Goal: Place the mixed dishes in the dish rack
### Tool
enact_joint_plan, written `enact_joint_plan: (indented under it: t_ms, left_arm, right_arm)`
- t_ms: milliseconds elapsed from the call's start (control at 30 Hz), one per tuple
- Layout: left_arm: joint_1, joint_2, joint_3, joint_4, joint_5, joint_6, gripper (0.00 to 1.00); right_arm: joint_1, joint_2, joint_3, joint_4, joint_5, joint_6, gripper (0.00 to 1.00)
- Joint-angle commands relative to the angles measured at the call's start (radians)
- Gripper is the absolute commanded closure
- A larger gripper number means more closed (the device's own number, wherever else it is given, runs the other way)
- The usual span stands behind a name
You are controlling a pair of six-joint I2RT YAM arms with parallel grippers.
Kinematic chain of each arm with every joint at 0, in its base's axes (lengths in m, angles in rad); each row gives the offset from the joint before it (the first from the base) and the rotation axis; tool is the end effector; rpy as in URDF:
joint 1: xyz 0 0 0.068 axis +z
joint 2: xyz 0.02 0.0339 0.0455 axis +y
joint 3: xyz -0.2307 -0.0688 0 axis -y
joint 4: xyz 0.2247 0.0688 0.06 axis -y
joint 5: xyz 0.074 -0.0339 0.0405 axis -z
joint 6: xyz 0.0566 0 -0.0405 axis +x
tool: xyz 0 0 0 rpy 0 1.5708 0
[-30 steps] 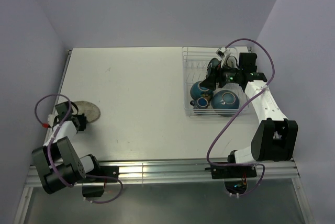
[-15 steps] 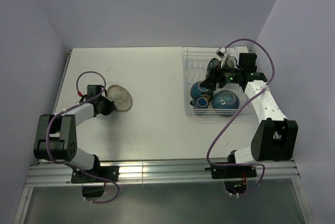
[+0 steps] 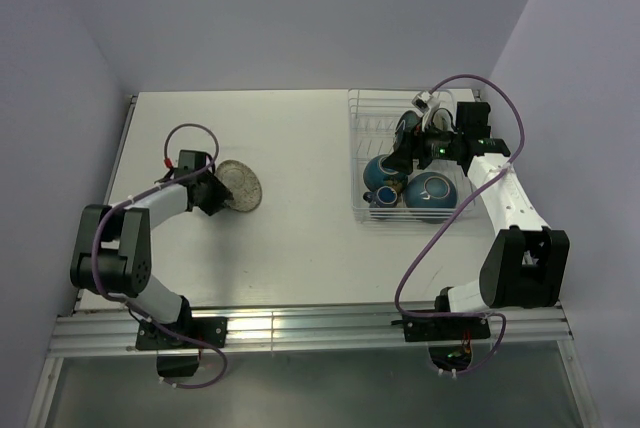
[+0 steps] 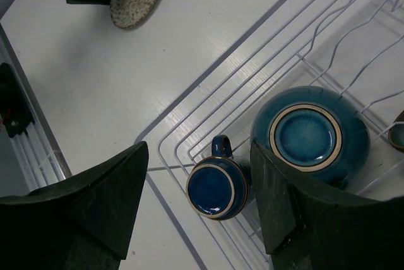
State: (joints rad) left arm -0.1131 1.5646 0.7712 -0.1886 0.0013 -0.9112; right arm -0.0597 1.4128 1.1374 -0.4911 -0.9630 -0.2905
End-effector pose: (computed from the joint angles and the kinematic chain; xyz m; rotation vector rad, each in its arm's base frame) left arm 0.2896 -0.0330 0.1175 -1.0105 2.3978 -0.3881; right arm 0.2951 0.0289 0.2642 -0.6880 1.9822 0.9021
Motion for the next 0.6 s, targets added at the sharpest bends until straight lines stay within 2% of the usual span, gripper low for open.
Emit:
enact_joint_plan:
  t_ms: [0, 67, 200, 333, 567]
  left_arm:
    - [0.012, 0.044, 0.057, -0.152, -0.08, 0.116, 0.49]
    - [0.027, 0.064, 0.097, -0.172, -0.084, 0.147, 0.43]
    - [0.099, 0.1, 0.14, -0.169, -0.026, 0.166, 0.43]
    - [0.136, 0.149, 0.207, -0.161, 0.023, 0.21, 0.45]
    - [0.138, 0.232, 0.301, -0.203, 0.083, 0.282, 0.54]
  right_arm:
    - [-0.009, 0.003, 0.007, -0.004, -0.026, -0.024, 0.27]
    - [-0.008, 0.002, 0.009, -0.004, -0.028, -0.027, 0.27]
    - [-0.009, -0.002, 0.012, -0.014, -0.033, -0.035, 0.27]
    - [-0.008, 0.0, 0.012, -0.015, -0.042, -0.036, 0.27]
    - [-0.009, -0.012, 0.013, -0.021, -0.049, -0.042, 0.27]
